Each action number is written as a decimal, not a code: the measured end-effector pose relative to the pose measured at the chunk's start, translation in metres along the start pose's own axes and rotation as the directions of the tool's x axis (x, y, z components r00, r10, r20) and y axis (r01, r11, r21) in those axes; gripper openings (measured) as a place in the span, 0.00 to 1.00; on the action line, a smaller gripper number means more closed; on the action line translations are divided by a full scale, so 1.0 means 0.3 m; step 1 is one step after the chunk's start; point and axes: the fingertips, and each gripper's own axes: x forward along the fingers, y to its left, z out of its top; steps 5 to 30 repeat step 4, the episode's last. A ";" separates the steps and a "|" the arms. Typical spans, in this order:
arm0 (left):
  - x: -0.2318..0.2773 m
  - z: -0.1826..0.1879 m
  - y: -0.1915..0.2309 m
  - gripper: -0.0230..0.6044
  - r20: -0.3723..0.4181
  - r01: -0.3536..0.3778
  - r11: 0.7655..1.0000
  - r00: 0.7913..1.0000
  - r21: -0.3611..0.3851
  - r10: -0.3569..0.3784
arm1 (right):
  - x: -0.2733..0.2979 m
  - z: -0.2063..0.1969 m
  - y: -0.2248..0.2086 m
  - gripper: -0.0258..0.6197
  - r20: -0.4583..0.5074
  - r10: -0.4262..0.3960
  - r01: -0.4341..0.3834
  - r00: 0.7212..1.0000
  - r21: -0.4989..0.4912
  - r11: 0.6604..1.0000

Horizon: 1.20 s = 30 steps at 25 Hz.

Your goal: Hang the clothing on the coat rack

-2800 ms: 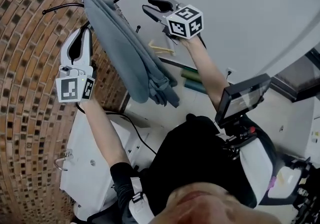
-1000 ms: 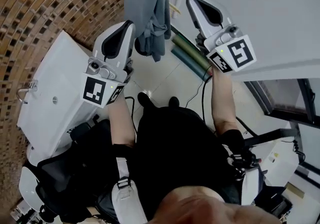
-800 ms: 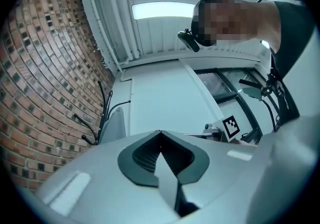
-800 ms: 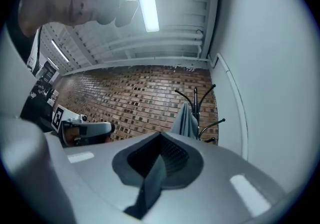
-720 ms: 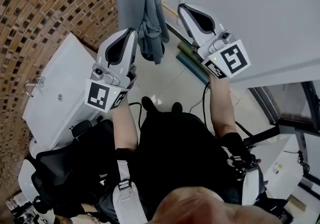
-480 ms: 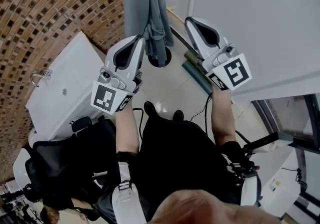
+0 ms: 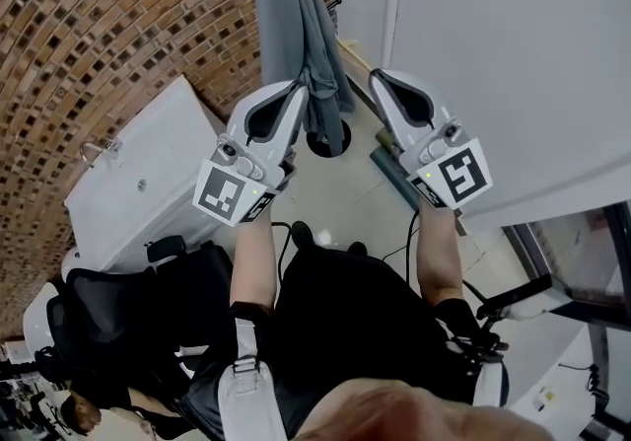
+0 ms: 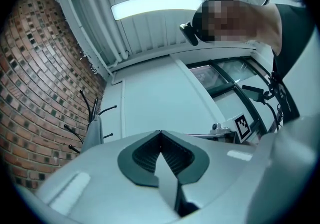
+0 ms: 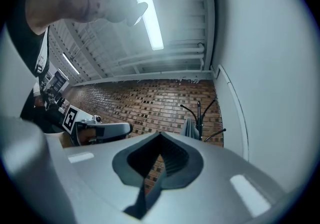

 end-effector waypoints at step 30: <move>0.041 0.004 -0.051 0.04 -0.005 0.025 1.000 1.000 0.012 -0.025 | -0.049 0.000 -0.021 0.04 0.008 -0.007 0.007 1.000 0.012 1.000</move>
